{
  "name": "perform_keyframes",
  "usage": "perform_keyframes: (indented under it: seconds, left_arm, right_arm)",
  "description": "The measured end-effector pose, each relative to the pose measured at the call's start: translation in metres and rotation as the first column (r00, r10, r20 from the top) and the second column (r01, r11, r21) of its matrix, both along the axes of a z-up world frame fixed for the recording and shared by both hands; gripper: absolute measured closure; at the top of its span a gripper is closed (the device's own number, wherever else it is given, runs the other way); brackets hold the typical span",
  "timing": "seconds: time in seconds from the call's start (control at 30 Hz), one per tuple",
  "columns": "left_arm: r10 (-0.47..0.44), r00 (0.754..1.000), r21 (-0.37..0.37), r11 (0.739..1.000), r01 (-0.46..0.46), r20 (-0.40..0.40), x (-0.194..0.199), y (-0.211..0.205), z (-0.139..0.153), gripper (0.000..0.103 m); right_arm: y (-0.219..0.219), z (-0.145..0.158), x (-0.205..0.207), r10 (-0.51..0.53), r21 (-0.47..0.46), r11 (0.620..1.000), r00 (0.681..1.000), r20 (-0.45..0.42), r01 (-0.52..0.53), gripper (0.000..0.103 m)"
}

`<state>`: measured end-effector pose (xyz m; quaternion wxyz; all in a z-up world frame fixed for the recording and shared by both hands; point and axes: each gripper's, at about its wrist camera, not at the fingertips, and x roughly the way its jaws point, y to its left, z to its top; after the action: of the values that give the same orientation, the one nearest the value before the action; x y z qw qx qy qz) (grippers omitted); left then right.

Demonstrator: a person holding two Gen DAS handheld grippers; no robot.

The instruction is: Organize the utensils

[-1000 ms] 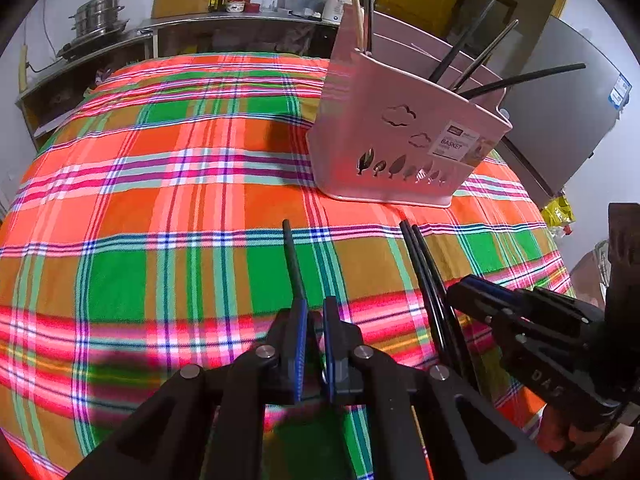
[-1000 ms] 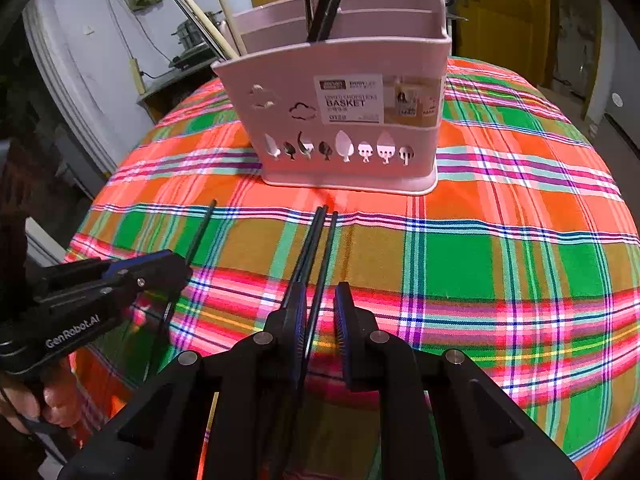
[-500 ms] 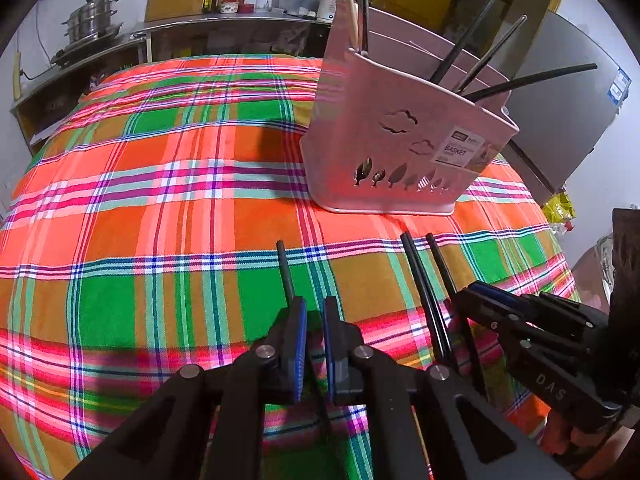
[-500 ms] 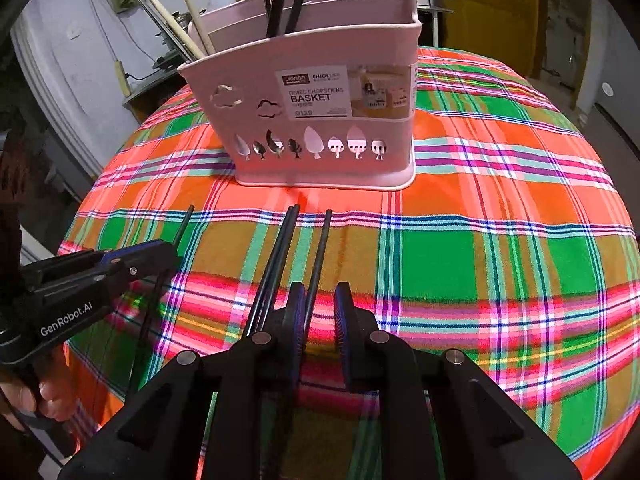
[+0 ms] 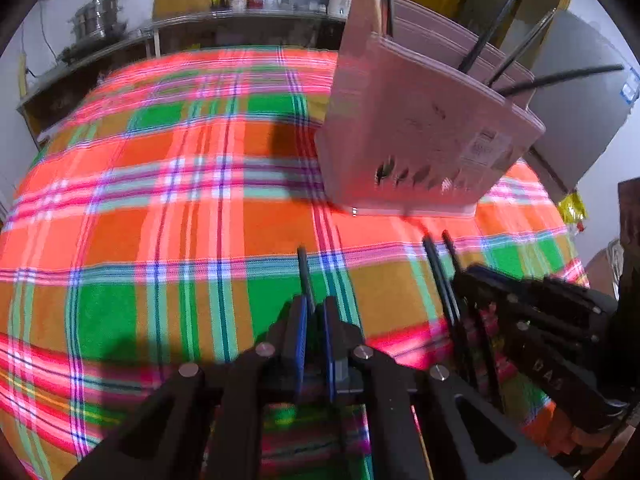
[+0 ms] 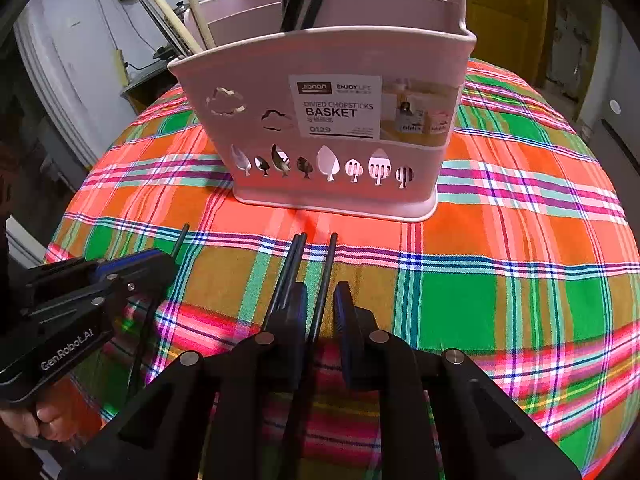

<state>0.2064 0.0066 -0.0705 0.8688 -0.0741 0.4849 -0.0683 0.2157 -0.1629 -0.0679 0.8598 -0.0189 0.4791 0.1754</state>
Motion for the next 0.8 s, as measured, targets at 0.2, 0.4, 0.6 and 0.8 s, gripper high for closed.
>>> perform_keyframes:
  seconds: [0.2, 0.4, 0.6, 0.8]
  left_arm:
    - [-0.022, 1.000, 0.005, 1.000, 0.022, -0.003, -0.001, -0.005, 0.003, 0.097]
    - [-0.044, 0.998, -0.013, 0.999, 0.045, 0.039, -0.007, -0.010, 0.022, 0.098]
    - [-0.059, 0.992, -0.020, 0.998, 0.062, 0.111, -0.015, -0.010, 0.057, 0.098]
    - [-0.073, 0.979, -0.023, 0.997, 0.079, 0.191, -0.022, -0.015, 0.096, 0.099]
  right_arm:
    - [-0.006, 0.003, 0.000, 0.002, 0.016, 1.000, 1.000, -0.005, -0.002, 0.096]
    - [-0.011, 0.021, -0.008, 0.009, 0.041, 0.999, 0.999, 0.033, -0.011, 0.096]
    - [-0.022, 0.049, -0.017, 0.001, 0.080, 0.997, 0.996, 0.086, -0.007, 0.096]
    - [-0.030, 0.082, -0.024, -0.013, 0.117, 0.993, 0.988, 0.155, -0.005, 0.096]
